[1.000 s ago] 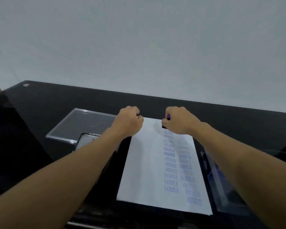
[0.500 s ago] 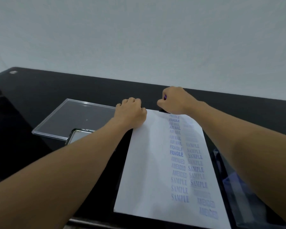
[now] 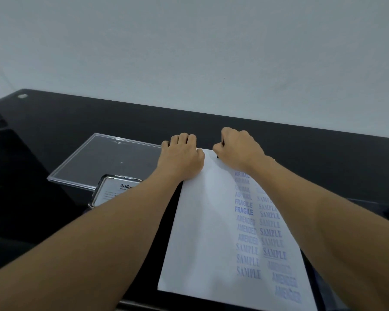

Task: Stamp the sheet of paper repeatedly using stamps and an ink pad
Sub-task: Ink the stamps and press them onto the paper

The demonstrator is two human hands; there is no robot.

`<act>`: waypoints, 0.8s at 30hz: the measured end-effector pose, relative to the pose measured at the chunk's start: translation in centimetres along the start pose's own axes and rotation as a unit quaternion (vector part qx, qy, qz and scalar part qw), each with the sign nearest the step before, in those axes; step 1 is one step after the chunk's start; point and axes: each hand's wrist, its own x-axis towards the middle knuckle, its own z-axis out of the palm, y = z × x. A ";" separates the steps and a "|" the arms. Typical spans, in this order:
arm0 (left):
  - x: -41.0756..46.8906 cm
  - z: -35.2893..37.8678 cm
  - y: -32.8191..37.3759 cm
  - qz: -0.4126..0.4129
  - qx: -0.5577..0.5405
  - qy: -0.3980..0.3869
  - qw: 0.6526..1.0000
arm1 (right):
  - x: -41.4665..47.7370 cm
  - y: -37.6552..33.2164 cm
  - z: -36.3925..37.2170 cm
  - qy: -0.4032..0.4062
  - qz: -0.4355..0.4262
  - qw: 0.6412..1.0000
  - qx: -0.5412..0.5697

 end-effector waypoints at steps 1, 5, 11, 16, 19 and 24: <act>0.0 0.0 0.0 0.001 0.001 0.001 1.000 | -0.1 0.0 0.0 0.003 0.000 1.000 -0.002; 0.0 0.1 0.0 0.000 0.005 -0.003 1.000 | -0.1 0.0 0.1 0.006 0.005 1.000 0.005; -0.1 0.0 0.1 0.002 0.009 -0.007 1.000 | 0.3 0.1 0.1 0.001 0.010 1.000 0.015; -0.1 0.0 -0.1 0.004 0.014 -0.004 1.000 | 0.0 -0.1 0.2 0.007 0.007 1.000 0.006; 0.0 0.1 -0.1 0.004 0.013 -0.003 1.000 | -0.6 0.0 0.4 0.019 0.000 1.000 -0.004; 0.0 0.1 -0.1 0.004 0.015 -0.004 1.000 | -0.4 -0.1 0.5 0.024 -0.002 1.000 -0.001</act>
